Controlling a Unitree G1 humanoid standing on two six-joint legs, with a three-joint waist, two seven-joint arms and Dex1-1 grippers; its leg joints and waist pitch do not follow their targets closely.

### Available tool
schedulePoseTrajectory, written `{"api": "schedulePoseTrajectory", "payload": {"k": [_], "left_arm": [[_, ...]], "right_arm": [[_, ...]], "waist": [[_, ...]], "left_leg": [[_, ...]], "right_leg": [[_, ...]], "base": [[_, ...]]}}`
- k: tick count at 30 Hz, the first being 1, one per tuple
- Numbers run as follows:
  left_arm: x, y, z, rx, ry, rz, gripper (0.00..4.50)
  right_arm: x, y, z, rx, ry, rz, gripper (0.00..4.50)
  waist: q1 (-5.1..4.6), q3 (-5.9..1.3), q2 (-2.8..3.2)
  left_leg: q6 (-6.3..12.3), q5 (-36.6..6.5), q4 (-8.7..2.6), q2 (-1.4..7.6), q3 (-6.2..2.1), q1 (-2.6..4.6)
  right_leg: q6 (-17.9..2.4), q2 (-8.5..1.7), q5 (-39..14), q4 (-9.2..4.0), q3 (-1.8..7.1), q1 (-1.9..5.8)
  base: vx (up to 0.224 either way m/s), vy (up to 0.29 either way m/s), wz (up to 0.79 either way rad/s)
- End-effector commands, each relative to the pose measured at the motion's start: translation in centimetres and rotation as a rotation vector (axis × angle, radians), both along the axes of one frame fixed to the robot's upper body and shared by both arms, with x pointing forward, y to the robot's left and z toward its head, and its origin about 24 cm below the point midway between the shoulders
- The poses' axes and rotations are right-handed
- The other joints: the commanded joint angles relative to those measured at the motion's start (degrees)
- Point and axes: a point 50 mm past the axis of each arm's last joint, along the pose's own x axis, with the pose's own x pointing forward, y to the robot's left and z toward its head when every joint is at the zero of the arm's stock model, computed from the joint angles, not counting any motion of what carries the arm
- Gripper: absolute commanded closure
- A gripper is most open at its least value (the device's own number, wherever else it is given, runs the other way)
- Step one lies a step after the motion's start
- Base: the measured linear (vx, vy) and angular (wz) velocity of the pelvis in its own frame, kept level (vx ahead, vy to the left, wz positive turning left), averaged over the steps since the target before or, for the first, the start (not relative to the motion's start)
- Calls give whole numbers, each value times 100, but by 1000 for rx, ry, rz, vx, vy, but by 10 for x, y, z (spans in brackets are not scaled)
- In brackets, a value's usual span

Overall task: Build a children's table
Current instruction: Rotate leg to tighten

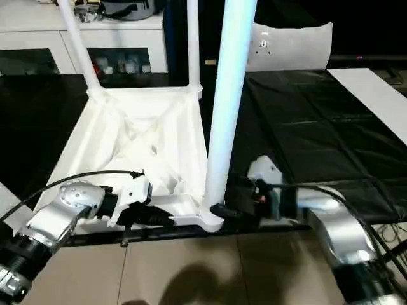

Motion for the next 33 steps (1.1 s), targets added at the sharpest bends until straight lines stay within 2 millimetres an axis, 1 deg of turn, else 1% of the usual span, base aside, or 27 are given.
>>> {"api": "schedulePoseTrajectory", "payload": {"k": [1, 2, 3, 4, 5, 8, 9, 10, 11, 12, 13, 14, 17, 18, 20, 21, 22, 24, 25, 26, 27, 28, 29, 30, 31, 32, 33], "left_arm": [[5, 2, 6, -8, -28, 17, 450], [5, 2, 6, -11, -28, 18, 450], [5, 1, 6, -12, -28, 18, 450], [5, 0, 6, -14, -26, 21, 450], [5, 0, 6, -14, -26, 22, 450], [6, 0, 5, -13, -25, 25, 450], [6, 0, 5, -13, -26, 28, 450], [6, 0, 5, -15, -25, 32, 450], [6, 0, 6, -17, -24, 33, 450], [6, 0, 6, -17, -24, 33, 450], [6, 0, 6, -20, -23, 35, 450], [5, 0, 6, -22, -20, 37, 450], [4, 1, 6, -25, -13, 43, 450], [3, 1, 5, -27, -6, 46, 450], [2, 1, 5, -36, 6, 60, 450], [3, 0, 5, -37, 10, 86, 450], [5, -1, 5, -36, 10, 120, 450], [9, -4, 5, -37, 9, 174, 450], [13, -7, 6, -45, 6, 225, 450], [21, -13, 9, -64, -5, 311, 450], [24, -16, 10, -69, -7, 343, 450], [27, -19, 11, -74, -8, 381, 450], [29, -22, 11, -78, -10, 399, 450], [31, -25, 12, -85, -13, 415, 450], [34, -30, 12, -90, -21, 439, 450], [38, -35, 13, -97, -33, 465, 450], [44, -44, 16, -112, -53, 518, 450]], "right_arm": [[2, 2, 1, 9, 5, 27, 73], [3, 4, 0, 14, 11, 37, 83], [3, 4, 0, 15, 12, 39, 83], [4, 6, 1, 33, 27, 61, 101], [4, 6, 1, 34, 28, 62, 101], [5, 6, 1, 48, 44, 81, 132], [5, 7, 0, 52, 56, 91, 139], [4, 7, 0, 59, 67, 104, 148], [4, 8, 0, 66, 72, 110, 159], [4, 8, 0, 66, 72, 110, 159], [4, 9, 1, 75, 78, 113, 184], [4, 9, 0, 80, 82, 115, 184], [4, 10, 0, 93, 97, 126, 213], [3, 12, -1, 102, 107, 132, 213], [1, 14, -2, 117, 120, 129, 227], [1, 16, -2, 130, 118, 114, 227], [1, 18, -2, 143, 115, 88, 239], [2, 20, -3, 156, 109, 49, 242], [4, 24, -4, 146, 98, 9, 244], [10, 30, -7, 115, 78, -97, 245], [12, 33, -9, 100, 72, -137, 246], [16, 36, -10, 83, 67, -186, 246], [18, 37, -11, 73, 59, -211, 247], [21, 39, -12, 66, 55, -254, 248], [29, 43, -12, 60, 52, -347, 249], [35, 45, -13, 50, 51, -421, 249], [45, 49, -14, 35, 61, -559, 249]], "waist": [[22, -334, -75], [31, -331, -73], [33, -332, -78], [42, -334, -78], [42, -334, -78], [39, -326, -70], [40, -324, -86], [46, -322, -77], [48, -326, -96], [49, -328, -89], [46, -327, -90], [45, -324, -107], [52, -329, -101], [47, -329, -114], [42, -333, -110], [45, -335, -113], [37, -334, -113], [7, -322, -107], [-11, -314, -111], [-26, -301, -131], [-34, -293, -124], [-47, -300, -130], [-47, -300, -130], [-63, -307, -158], [-85, -311, -143], [-117, -313, -231], [-138, -288, -207]], "left_leg": [[261, -1297, -401, 163, -55, -9], [261, -1288, -402, 164, -54, -9], [261, -1275, -402, 162, -53, -16], [255, -1273, -398, 160, -49, -17], [255, -1273, -398, 160, -49, -17], [249, -1326, -401, 157, -50, -16], [245, -1357, -403, 158, -47, -3], [242, -1371, -406, 162, -53, 1], [249, -1346, -408, 164, -54, -2], [254, -1339, -406, 166, -53, -3], [257, -1340, -407, 166, -52, -3], [257, -1335, -408, 164, -50, -3], [256, -1285, -407, 165, -52, -7], [254, -1273, -409, 169, -52, -11], [259, -1215, -403, 163, -47, -16], [266, -1198, -401, 164, -44, -12], [266, -1162, -404, 165, -48, -22], [222, -1204, -412, 165, -46, -22], [191, -1231, -424, 160, -49, -15], [163, -1287, -416, 142, -42, -2], [136, -1298, -415, 135, -39, 2], [83, -1248, -415, 110, -47, 4], [83, -1248, -415, 110, -47, 4], [78, -1223, -420, 104, -54, -16], [85, -1225, -425, 110, -56, -9], [112, -1139, -428, 108, -54, -28], [99, -1153, -432, 87, -45, -36]], "right_leg": [[-648, -435, -2245, -527, 299, 248], [-695, -436, -2140, -511, 303, 255], [-707, -437, -2112, -508, 304, 261], [-725, -437, -2076, -502, 305, 270], [-725, -437, -2076, -502, 305, 270], [-699, -437, -2219, -517, 299, 268], [-673, -439, -2314, -532, 298, 264], [-661, -442, -2350, -534, 300, 263], [-659, -442, -2331, -527, 300, 267], [-664, -443, -2314, -527, 302, 264], [-669, -440, -2289, -525, 303, 262], [-661, -440, -2313, -528, 303, 262], [-660, -447, -2317, -523, 305, 262], [-662, -446, -2298, -517, 305, 264], [-683, -442, -2224, -507, 309, 266], [-690, -441, -2195, -506, 309, 264], [-712, -439, -2131, -495, 308, 267], [-722, -442, -2187, -503, 308, 264], [-679, -442, -2310, -520, 304, 264], [-613, -436, -2507, -550, 295, 250], [-580, -435, -2609, -560, 295, 240], [-452, -440, -2805, -591, 285, 245], [-452, -440, -2805, -591, 285, 245], [-373, -444, -2845, -593, 275, 263], [-353, -439, -2795, -599, 280, 248], [-375, -430, -2652, -571, 282, 254], [-361, -408, -2729, -586, 280, 226]], "base": [[0, 0, 0], [0, 0, 0], [0, 0, 0], [0, 0, 0], [0, 0, 0], [0, 0, 0], [0, 0, 0], [0, 0, 0], [0, 0, 0], [0, 0, 0], [0, 0, 0], [0, 0, 0], [0, 0, 0], [0, 0, 0], [0, 0, 0], [0, 0, 0], [0, 0, 0], [0, 0, 0], [0, 0, 0], [0, 0, 0], [0, 0, 0], [0, 0, 0], [0, 0, 0], [0, 0, 0], [0, 0, 0], [0, 0, 0], [0, 0, 0]]}}
